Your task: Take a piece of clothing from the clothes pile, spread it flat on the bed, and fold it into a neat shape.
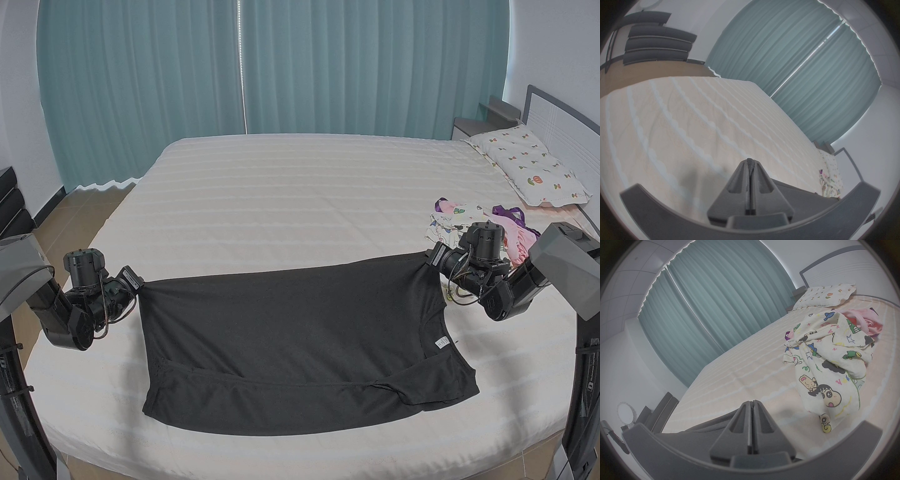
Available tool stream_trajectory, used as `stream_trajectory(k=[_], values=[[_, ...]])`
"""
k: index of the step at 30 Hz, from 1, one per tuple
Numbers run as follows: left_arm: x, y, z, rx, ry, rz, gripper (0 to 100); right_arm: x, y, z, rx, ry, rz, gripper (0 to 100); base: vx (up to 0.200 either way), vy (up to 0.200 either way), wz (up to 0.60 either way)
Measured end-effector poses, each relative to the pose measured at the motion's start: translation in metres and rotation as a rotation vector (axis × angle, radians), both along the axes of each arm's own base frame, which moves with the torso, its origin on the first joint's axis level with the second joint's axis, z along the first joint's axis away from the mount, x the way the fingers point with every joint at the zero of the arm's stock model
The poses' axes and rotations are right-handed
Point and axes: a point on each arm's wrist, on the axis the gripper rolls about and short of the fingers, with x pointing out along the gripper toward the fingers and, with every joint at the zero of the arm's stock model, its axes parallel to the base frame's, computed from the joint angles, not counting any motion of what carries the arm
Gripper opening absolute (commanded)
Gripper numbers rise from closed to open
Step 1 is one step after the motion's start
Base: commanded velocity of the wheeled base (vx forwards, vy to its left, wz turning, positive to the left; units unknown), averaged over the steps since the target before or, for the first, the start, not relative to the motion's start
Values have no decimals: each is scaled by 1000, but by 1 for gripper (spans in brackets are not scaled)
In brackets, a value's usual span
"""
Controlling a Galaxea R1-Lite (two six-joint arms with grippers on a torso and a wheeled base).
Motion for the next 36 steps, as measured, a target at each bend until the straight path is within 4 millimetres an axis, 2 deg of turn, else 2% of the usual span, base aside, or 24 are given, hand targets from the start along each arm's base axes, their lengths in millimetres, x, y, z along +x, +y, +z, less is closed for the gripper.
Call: stream_trajectory(k=[10,17,25,32,36], values=[[-7,3,-3,77,23,-21,0,-16,-3,2,0,27,12,0,0,0,0],[-22,1,-8,96,67,-36,0,-42,-8,5,9,78,57,0,0,0,0],[-55,-5,-12,73,133,-89,0,-79,-21,1,8,166,73,0,0,0,0],[-88,-11,-24,66,225,-143,0,-112,-26,-20,9,289,91,0,0,0,0],[-99,-13,-35,61,283,-155,0,-121,-28,-30,9,311,93,0,0,0,0]])
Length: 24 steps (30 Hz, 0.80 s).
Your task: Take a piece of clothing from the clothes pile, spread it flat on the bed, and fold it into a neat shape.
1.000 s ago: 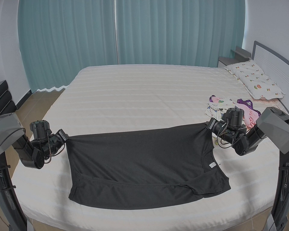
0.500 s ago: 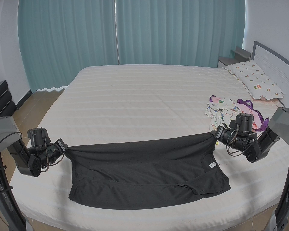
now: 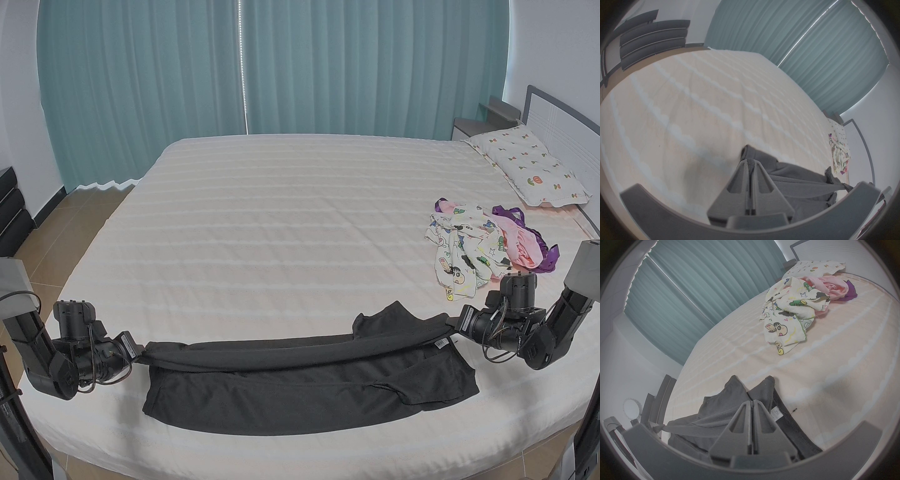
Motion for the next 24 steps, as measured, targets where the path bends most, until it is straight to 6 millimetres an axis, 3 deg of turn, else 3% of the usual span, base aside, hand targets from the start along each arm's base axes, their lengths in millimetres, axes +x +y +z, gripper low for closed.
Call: stream_trajectory(k=[8,9,10,11,18,24], values=[[-15,-2,-18,-12,98,-5,0,-9,-1,-22,0,12,2,0,0,0,0],[-17,-3,-20,-13,110,-9,100,-11,-1,-25,0,17,3,0,0,0,0],[-19,-5,-21,-15,121,-13,100,-12,-1,-28,1,23,4,0,0,0,0],[-21,-6,-23,-16,130,-18,100,-14,-1,-30,2,29,6,100,0,0,0],[-28,-12,-27,-18,164,-37,100,-20,-1,-43,9,78,10,100,0,0,0],[-32,-12,-27,-26,174,-27,100,-20,-11,-32,23,31,-20,100,0,0,0]])
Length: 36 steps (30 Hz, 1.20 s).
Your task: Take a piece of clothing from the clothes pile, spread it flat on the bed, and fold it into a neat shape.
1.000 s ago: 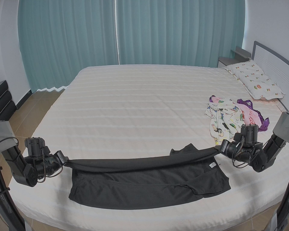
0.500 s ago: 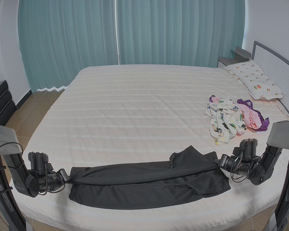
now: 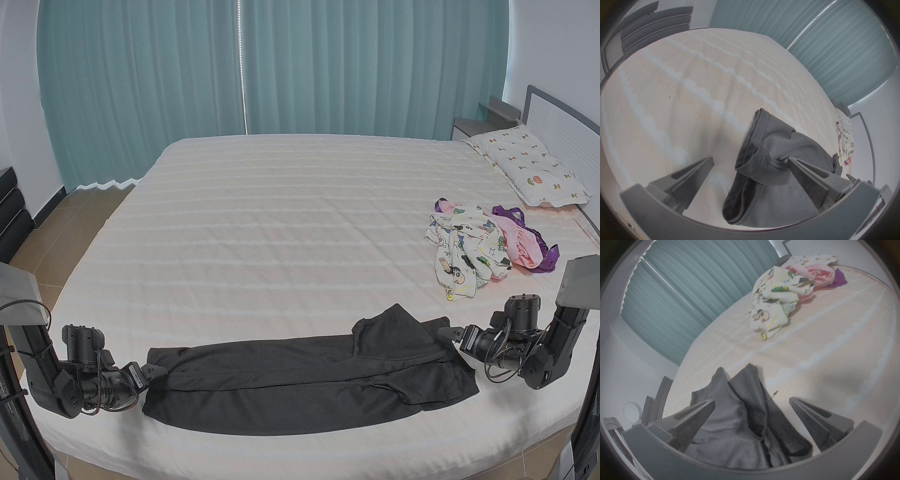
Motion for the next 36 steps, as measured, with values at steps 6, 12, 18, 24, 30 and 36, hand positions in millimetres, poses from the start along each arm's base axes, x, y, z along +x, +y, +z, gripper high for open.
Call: stream_trajectory(k=[6,12,18,24,30,36], values=[[3,6,14,-96,-48,123,100,-1,-4,20,45,-53,-9,100,0,0,0],[13,4,42,-304,-135,224,100,-1,15,32,74,-88,60,100,0,0,0],[20,-8,54,-382,-172,179,100,5,40,30,83,-66,138,100,0,0,0],[22,-11,47,-394,-147,162,100,19,42,15,81,-28,140,100,0,0,0],[24,-11,45,-395,-137,161,100,25,42,3,78,-5,137,100,0,0,0],[22,-12,44,-397,-130,157,100,28,42,-5,78,6,135,0,0,0,0]])
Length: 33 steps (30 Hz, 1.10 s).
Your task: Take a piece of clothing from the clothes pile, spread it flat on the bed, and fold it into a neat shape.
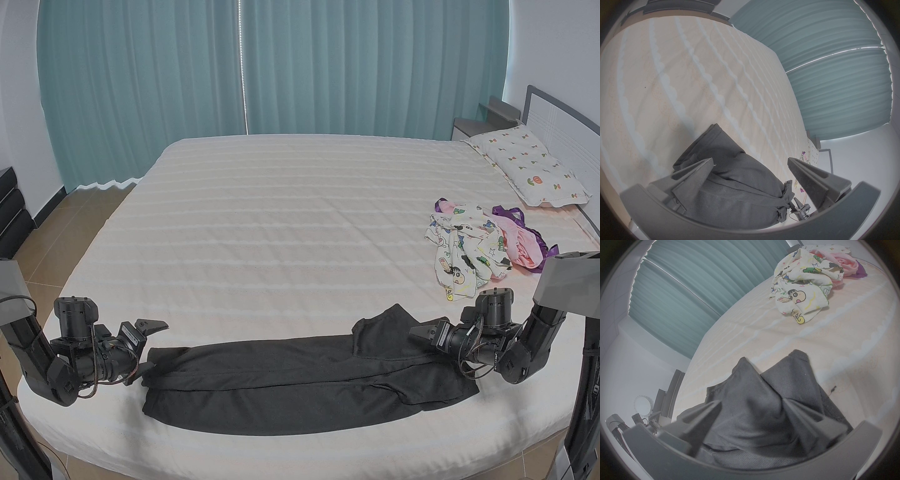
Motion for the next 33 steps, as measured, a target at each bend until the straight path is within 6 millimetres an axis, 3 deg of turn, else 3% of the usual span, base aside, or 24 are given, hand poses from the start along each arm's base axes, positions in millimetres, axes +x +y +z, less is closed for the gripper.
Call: stream_trajectory(k=[7,15,22,23,33], values=[[0,-1,0,0,0,-3,100,-6,-3,0,0,17,-5,0,0,0,0],[0,-1,0,5,-1,-3,100,-30,-10,7,-12,45,-9,0,0,0,0],[-1,-1,0,7,0,-4,100,-39,-12,15,1,-25,-12,0,0,0,0],[-2,-1,1,7,-2,-4,100,-41,-12,15,0,-26,-11,100,0,0,0],[-11,-2,4,19,-1,-6,100,-51,-15,18,28,-17,-37,100,0,0,0]])
